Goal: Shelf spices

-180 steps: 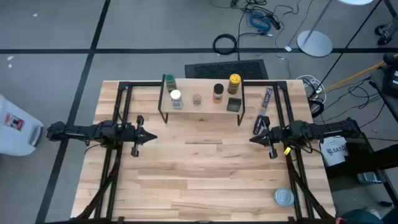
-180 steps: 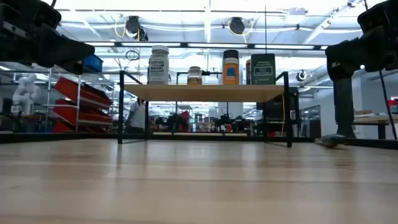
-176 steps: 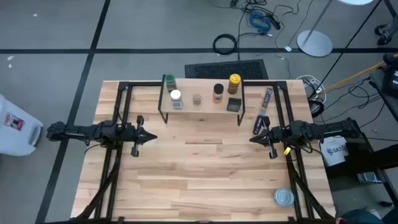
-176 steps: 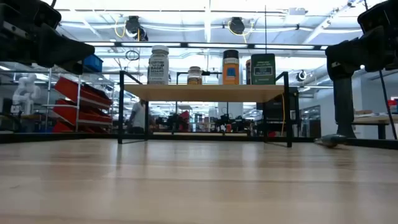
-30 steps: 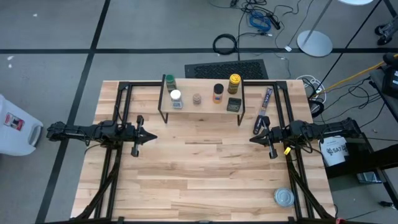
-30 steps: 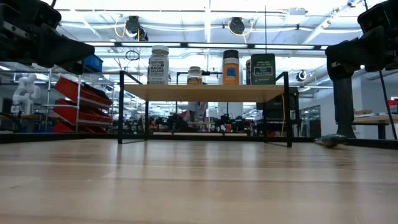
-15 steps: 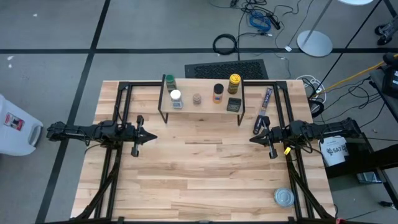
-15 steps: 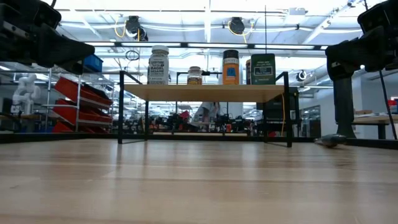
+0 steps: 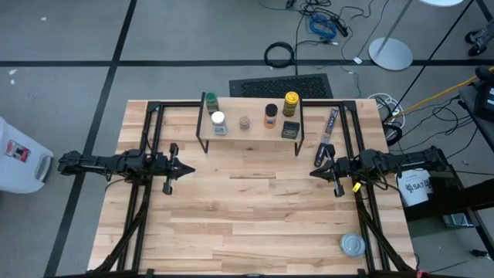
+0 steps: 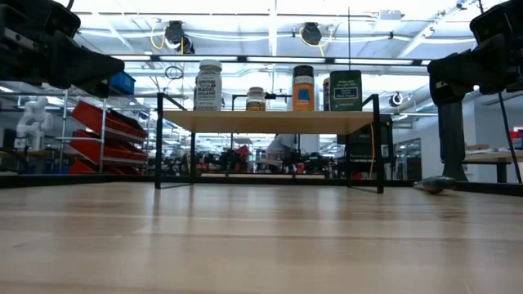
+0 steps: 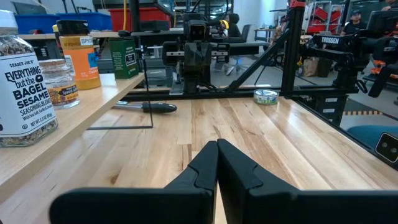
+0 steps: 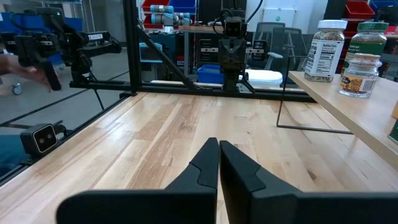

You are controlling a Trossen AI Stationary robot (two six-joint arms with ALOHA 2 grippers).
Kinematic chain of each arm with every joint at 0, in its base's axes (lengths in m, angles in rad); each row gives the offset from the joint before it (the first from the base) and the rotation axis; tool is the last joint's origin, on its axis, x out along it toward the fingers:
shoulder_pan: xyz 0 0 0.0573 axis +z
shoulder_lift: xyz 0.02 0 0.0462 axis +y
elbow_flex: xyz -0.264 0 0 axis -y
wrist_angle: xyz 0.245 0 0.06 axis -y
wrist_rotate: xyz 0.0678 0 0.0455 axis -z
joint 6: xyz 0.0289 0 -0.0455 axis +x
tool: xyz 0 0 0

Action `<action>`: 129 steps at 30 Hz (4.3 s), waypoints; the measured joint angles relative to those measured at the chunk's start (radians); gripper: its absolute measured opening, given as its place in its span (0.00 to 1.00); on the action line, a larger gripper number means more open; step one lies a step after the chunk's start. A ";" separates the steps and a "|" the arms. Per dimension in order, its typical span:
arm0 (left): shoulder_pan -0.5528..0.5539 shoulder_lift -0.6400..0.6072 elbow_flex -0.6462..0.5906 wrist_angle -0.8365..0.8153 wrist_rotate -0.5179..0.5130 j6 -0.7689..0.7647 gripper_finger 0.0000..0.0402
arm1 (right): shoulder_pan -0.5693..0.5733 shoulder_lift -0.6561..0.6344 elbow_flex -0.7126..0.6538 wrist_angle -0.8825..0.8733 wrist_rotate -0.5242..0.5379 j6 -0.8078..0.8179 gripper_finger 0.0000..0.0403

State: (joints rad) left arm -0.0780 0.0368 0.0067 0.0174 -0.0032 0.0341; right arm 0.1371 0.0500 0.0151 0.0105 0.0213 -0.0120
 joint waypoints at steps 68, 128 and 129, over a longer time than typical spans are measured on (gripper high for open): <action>0.000 0.155 0.463 -0.127 -0.002 -0.055 0.04 | 0.000 0.000 0.000 0.000 0.000 0.000 0.00; 0.000 0.572 0.920 -0.423 -0.066 0.034 0.04 | 0.000 0.000 0.000 0.042 0.006 -0.072 0.00; 0.000 0.572 0.920 -0.423 -0.066 0.034 0.04 | 0.000 0.000 0.000 0.054 0.005 -0.073 0.00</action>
State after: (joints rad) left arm -0.0780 0.6086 0.9268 -0.4061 -0.0692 0.0685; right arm 0.1368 0.0502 0.0151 0.0647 0.0265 -0.0850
